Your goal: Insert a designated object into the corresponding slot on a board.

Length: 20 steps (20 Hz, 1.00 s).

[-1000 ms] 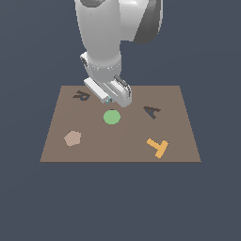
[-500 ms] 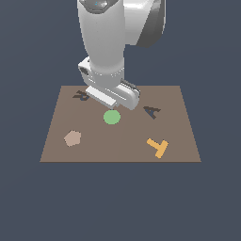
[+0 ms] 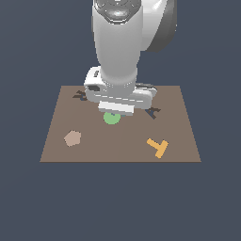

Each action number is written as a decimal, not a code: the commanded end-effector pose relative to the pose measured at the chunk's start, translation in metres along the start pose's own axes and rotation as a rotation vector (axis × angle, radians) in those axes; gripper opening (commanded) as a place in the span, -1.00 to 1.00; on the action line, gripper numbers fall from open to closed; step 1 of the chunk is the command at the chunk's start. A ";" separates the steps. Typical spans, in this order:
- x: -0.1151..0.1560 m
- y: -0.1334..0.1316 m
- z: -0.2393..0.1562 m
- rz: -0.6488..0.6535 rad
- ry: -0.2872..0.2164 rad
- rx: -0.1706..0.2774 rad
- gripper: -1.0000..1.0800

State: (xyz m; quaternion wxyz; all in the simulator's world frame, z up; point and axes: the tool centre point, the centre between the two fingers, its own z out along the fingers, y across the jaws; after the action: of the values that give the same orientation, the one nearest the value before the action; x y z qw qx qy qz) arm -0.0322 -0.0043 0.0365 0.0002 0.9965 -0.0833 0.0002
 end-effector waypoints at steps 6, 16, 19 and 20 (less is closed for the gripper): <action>0.011 -0.040 -0.002 -0.398 0.000 0.000 -1.00; 0.002 -0.086 -0.003 -0.842 0.000 0.000 -1.00; -0.002 -0.095 -0.003 -0.937 0.000 0.000 -1.00; -0.004 -0.098 -0.003 -0.965 0.000 0.000 -1.00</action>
State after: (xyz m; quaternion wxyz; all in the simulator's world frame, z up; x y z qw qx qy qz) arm -0.0183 0.0882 0.0397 0.0000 0.9304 0.3666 0.0000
